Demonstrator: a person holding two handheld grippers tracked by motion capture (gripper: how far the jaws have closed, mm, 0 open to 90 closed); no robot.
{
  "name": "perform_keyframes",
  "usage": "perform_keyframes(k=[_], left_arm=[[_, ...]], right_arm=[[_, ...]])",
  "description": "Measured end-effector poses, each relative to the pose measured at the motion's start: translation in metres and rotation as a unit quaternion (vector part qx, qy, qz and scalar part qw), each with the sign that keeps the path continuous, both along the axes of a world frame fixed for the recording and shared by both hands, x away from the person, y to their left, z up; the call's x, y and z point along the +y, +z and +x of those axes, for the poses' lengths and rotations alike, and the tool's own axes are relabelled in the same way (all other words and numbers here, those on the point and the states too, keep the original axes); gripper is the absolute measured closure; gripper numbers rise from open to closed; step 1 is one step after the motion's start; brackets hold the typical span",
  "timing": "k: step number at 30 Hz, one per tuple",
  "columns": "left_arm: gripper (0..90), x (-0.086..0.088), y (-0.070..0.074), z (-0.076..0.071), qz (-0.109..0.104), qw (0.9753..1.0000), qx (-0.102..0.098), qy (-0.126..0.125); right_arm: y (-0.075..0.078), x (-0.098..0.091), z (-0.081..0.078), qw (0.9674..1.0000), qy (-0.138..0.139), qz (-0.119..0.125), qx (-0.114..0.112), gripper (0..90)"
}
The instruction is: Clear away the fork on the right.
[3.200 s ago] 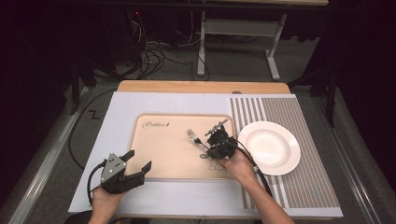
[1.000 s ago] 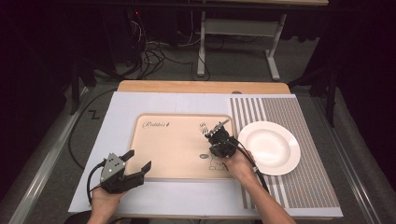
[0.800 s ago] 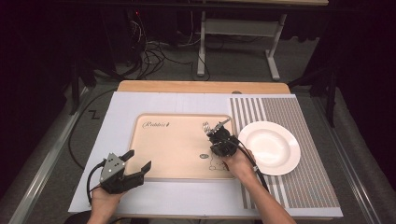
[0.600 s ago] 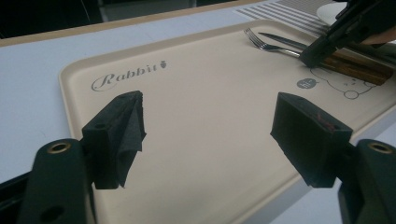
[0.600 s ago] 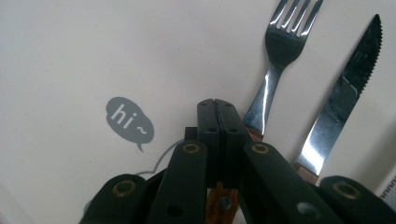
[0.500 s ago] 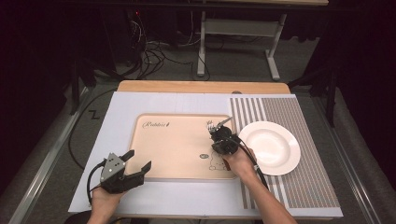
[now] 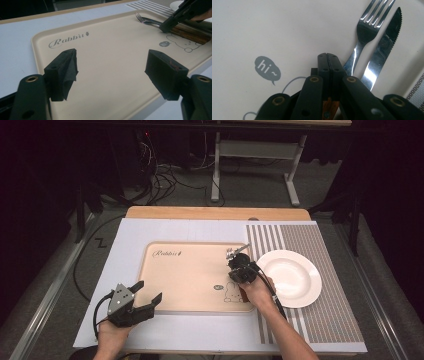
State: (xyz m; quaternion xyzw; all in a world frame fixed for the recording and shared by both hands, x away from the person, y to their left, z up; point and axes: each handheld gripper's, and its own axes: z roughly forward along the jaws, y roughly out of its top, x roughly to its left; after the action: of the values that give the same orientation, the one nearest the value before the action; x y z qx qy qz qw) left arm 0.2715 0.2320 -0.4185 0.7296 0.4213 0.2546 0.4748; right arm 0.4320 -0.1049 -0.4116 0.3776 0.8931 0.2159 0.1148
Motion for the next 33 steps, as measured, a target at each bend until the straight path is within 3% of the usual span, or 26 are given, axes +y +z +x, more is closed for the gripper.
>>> perform_keyframes(k=[8,20,26,33], left_arm=[[26.4,0.000,0.000,0.000,0.000,1.0000,0.000,-0.001],[26.3,0.001,0.001,-0.002,-0.006,1.0000,-0.006,0.002],[26.2,0.001,0.001,-0.001,-0.008,1.0000,-0.006,0.002],[26.0,0.001,0.001,-0.001,-0.008,0.9999,-0.006,0.001]], right_arm=[[0.000,-0.001,0.000,1.0000,0.005,0.002,-0.007,90.0],[0.010,-0.006,-0.011,0.9993,0.015,0.019,-0.027,71.0],[0.012,-0.009,-0.014,0.9993,0.013,0.010,-0.034,63.4],[0.017,-0.019,-0.020,0.9986,0.010,0.028,-0.043,56.1]])
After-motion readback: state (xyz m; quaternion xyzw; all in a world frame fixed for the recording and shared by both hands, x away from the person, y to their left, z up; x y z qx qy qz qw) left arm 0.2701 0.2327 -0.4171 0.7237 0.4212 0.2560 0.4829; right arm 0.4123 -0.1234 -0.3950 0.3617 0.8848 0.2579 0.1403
